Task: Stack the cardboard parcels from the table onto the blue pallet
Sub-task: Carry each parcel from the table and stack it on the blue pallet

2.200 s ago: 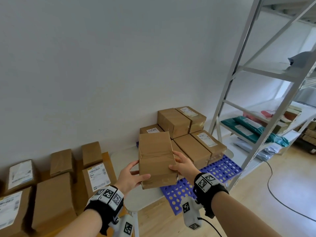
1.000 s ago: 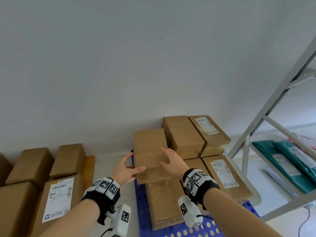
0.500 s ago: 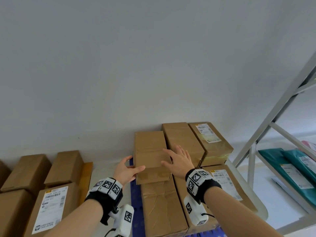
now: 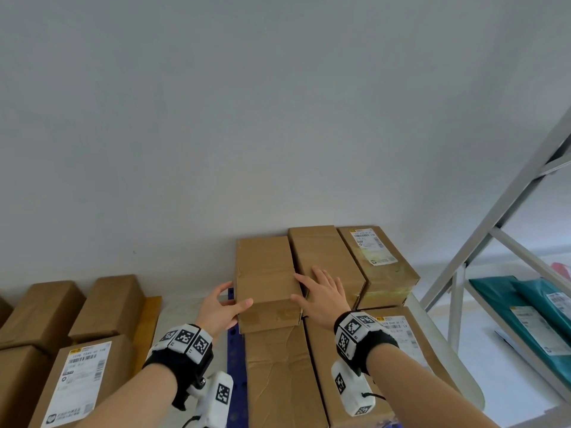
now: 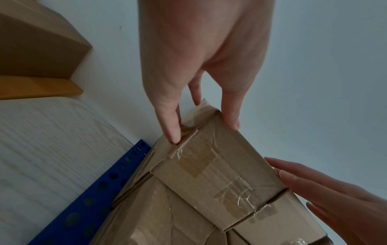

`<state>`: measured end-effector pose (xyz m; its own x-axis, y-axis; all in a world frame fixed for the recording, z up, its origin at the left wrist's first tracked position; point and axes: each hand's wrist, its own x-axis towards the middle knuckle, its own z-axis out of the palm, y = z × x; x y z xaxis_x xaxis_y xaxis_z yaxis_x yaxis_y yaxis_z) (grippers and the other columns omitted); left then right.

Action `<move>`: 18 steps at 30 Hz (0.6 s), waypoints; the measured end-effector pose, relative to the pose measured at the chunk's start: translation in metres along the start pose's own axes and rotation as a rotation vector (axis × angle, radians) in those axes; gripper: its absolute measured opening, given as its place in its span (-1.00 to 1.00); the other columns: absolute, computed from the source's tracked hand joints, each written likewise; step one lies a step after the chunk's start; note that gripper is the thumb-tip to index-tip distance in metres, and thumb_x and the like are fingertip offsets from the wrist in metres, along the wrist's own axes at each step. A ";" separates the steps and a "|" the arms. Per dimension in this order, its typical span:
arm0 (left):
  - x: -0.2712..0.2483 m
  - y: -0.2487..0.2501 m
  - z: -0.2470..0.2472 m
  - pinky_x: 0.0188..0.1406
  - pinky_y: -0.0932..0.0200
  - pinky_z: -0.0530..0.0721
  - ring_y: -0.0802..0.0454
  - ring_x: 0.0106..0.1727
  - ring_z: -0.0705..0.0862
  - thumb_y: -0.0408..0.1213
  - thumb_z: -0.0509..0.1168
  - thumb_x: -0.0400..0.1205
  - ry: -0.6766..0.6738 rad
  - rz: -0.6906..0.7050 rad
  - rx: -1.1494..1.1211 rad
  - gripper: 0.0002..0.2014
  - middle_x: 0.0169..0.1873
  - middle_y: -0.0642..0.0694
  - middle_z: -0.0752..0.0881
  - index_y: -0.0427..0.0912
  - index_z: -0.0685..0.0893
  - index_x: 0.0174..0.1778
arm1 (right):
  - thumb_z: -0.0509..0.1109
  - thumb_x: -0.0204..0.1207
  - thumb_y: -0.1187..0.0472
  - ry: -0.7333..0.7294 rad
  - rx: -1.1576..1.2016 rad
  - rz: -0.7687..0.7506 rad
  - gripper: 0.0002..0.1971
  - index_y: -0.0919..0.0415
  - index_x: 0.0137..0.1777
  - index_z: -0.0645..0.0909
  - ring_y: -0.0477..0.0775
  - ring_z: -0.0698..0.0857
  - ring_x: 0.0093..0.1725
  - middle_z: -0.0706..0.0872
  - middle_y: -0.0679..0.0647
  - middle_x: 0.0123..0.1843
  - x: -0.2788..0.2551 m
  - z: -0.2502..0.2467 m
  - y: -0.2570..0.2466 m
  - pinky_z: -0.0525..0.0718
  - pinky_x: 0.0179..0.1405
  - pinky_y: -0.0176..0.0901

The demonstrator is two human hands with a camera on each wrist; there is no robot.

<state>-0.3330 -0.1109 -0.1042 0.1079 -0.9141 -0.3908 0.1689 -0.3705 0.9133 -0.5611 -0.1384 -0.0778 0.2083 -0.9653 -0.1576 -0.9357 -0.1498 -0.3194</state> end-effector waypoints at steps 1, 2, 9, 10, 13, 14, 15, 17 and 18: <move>0.002 0.000 0.000 -0.08 0.03 0.72 -0.17 0.08 0.73 -0.45 0.50 0.43 0.004 -0.001 0.001 -0.30 0.11 -0.30 0.70 -0.04 0.41 0.46 | 0.09 0.62 -0.23 0.001 0.008 -0.001 -0.43 -0.22 0.62 0.13 0.11 -0.10 0.69 -0.02 0.05 0.71 0.000 0.000 0.000 -0.20 0.64 0.17; 0.004 0.000 0.001 -0.03 0.00 0.72 -0.17 0.10 0.72 -0.44 0.51 0.42 0.009 -0.003 0.007 -0.30 0.15 -0.31 0.69 -0.04 0.41 0.46 | 0.10 0.63 -0.21 0.001 0.015 -0.003 -0.44 -0.22 0.62 0.13 0.11 -0.10 0.69 -0.01 0.06 0.71 0.001 0.000 0.000 -0.19 0.64 0.17; 0.014 -0.002 0.002 0.24 -0.19 0.64 -0.18 0.17 0.69 -0.35 0.55 0.37 0.008 -0.013 0.058 -0.25 0.21 -0.28 0.66 -0.01 0.41 0.48 | 0.10 0.66 -0.13 0.012 0.019 -0.005 -0.48 -0.20 0.61 0.15 0.18 -0.06 0.68 0.01 0.12 0.69 0.001 -0.001 -0.002 -0.15 0.64 0.16; 0.015 -0.001 0.003 0.25 -0.19 0.64 -0.18 0.18 0.69 -0.34 0.55 0.37 0.005 -0.015 0.061 -0.24 0.22 -0.28 0.66 -0.02 0.41 0.48 | 0.10 0.67 -0.13 0.012 0.020 -0.005 -0.48 -0.20 0.61 0.15 0.18 -0.06 0.68 0.01 0.12 0.69 0.002 -0.001 -0.002 -0.15 0.64 0.16; 0.016 -0.001 0.006 0.23 -0.14 0.65 -0.18 0.18 0.69 -0.38 0.53 0.40 -0.008 -0.021 0.057 -0.26 0.22 -0.29 0.66 -0.04 0.40 0.50 | 0.10 0.67 -0.11 0.014 0.013 -0.004 -0.49 -0.21 0.61 0.15 0.18 -0.07 0.67 0.01 0.12 0.69 0.002 0.000 -0.001 -0.14 0.65 0.17; 0.016 0.000 0.007 0.21 -0.11 0.66 -0.18 0.17 0.69 -0.40 0.51 0.42 -0.006 -0.023 0.057 -0.26 0.21 -0.29 0.66 -0.05 0.39 0.50 | 0.11 0.67 -0.11 0.016 0.006 -0.005 -0.48 -0.21 0.61 0.14 0.18 -0.07 0.67 0.00 0.12 0.69 0.002 0.001 0.000 -0.15 0.65 0.17; 0.015 0.001 0.009 0.20 -0.09 0.66 -0.17 0.17 0.69 -0.42 0.50 0.44 -0.003 -0.025 0.056 -0.27 0.22 -0.29 0.66 -0.06 0.37 0.51 | 0.11 0.67 -0.10 0.018 -0.002 -0.004 -0.49 -0.21 0.61 0.14 0.19 -0.07 0.67 0.00 0.11 0.70 0.002 0.001 0.000 -0.15 0.64 0.17; 0.013 0.003 0.010 0.19 -0.04 0.65 -0.15 0.19 0.67 -0.39 0.48 0.46 -0.004 -0.025 0.080 -0.28 0.25 -0.28 0.64 -0.05 0.35 0.53 | 0.11 0.67 -0.09 0.025 -0.013 -0.006 -0.49 -0.20 0.61 0.14 0.19 -0.07 0.67 -0.01 0.12 0.69 0.002 0.001 -0.001 -0.15 0.64 0.18; 0.012 0.004 0.011 0.21 -0.03 0.62 -0.15 0.22 0.65 -0.35 0.48 0.47 -0.003 -0.025 0.113 -0.27 0.29 -0.26 0.62 -0.03 0.33 0.54 | 0.12 0.67 -0.09 0.029 -0.012 -0.007 -0.48 -0.19 0.61 0.14 0.19 -0.08 0.67 -0.01 0.14 0.69 0.001 0.001 -0.002 -0.15 0.65 0.19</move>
<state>-0.3416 -0.1248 -0.1042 0.1018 -0.9050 -0.4130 0.0600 -0.4088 0.9107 -0.5587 -0.1392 -0.0787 0.2064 -0.9700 -0.1282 -0.9378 -0.1587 -0.3088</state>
